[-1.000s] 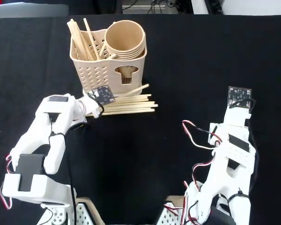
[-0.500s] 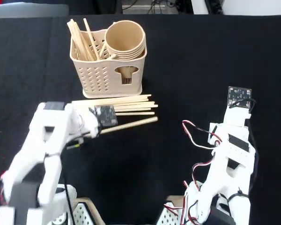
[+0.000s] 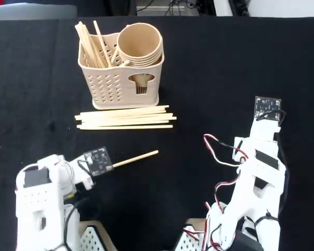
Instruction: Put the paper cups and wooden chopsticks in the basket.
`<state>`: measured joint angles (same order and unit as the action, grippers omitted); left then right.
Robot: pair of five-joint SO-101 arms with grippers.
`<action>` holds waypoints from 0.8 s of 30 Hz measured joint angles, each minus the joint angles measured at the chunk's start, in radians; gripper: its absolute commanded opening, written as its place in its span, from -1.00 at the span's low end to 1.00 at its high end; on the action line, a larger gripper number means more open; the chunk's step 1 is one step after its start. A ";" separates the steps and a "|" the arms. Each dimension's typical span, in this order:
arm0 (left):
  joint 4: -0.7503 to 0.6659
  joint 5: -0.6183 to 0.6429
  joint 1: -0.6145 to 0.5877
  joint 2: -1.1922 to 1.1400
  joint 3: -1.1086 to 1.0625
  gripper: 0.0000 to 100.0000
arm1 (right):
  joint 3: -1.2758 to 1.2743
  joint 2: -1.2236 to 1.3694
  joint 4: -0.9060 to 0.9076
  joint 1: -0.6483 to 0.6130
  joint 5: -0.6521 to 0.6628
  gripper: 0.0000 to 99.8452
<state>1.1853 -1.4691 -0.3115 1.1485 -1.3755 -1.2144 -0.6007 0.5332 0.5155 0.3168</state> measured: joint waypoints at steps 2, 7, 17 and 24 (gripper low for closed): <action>0.000 0.000 0.008 0.097 -0.038 -0.57 | 0.000 0.000 0.000 0.000 0.000 -0.95; 0.086 0.008 0.141 0.252 -0.046 -0.56 | 0.000 0.000 0.000 0.000 0.000 -0.95; 0.058 0.287 0.611 0.049 0.255 -0.49 | 0.000 0.000 0.000 0.000 0.000 -0.95; -0.114 0.354 0.692 -0.433 0.443 -0.49 | 0.000 0.000 0.000 0.000 0.000 -0.95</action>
<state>1.0717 -1.1147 0.3805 0.7158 -0.9321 -1.2144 -0.6007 0.5332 0.5155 0.3168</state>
